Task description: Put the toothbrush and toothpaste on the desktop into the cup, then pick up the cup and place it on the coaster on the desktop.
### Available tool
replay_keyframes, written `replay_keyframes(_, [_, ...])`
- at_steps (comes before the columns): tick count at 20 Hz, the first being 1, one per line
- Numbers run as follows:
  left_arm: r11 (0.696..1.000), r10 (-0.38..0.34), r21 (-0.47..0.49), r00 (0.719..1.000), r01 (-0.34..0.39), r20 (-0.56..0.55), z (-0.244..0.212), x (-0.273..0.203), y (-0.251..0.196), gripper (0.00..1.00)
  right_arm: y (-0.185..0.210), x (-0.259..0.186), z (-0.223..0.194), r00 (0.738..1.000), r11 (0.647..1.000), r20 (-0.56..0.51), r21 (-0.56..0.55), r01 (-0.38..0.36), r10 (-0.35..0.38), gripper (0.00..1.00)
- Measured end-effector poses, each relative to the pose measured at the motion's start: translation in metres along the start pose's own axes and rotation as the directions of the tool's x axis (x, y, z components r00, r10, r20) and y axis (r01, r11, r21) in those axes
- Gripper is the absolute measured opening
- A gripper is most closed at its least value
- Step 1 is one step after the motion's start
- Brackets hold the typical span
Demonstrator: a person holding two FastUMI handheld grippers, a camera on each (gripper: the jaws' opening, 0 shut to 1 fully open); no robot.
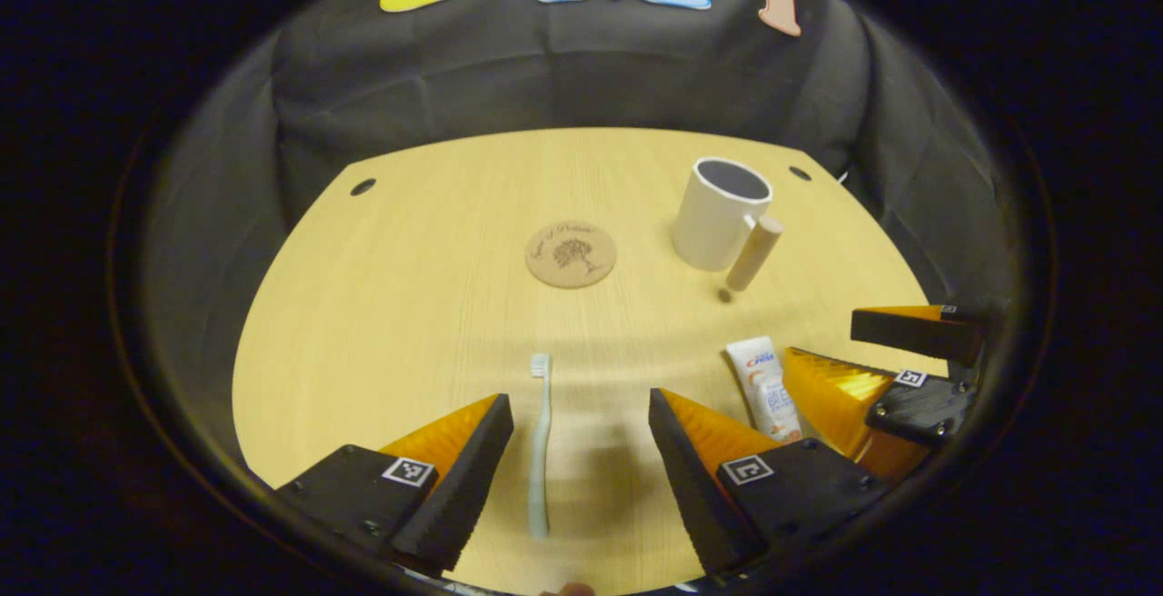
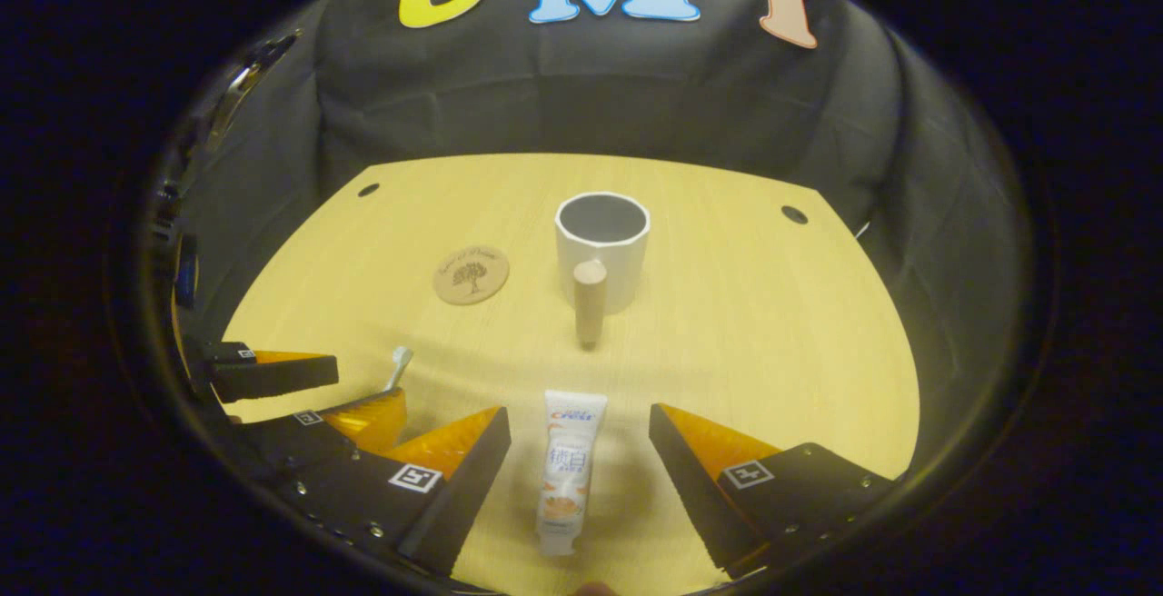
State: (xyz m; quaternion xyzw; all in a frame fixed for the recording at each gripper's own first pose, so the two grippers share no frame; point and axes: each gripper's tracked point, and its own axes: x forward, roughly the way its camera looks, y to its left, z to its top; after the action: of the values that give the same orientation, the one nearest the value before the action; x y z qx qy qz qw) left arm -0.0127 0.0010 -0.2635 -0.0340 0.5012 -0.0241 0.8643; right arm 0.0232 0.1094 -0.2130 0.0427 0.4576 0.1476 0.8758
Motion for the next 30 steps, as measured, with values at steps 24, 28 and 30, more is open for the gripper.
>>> replay_keyframes(24, [0.998, -0.016, 0.062, 0.963, 0.034, -0.267, -0.054, 0.037, 0.016, 0.57, 0.001, 0.05, -0.06, 0.95, 1.0, -0.311, 0.027, 0.014, -0.005, 0.72])
replay_keyframes(28, [0.997, -0.011, 0.072, 0.969, 0.029, -0.247, -0.054, 0.04, 0.021, 0.26, 0.0, 0.048, -0.065, 0.948, 0.999, -0.318, 0.032, 0.014, -0.003, 0.51])
replay_keyframes(30, [0.996, -0.031, 0.069, 0.968, 0.05, -0.247, -0.052, 0.035, 0.019, 0.17, -0.001, 0.045, -0.063, 0.948, 0.999, -0.317, 0.036, 0.002, 0.009, 0.35])
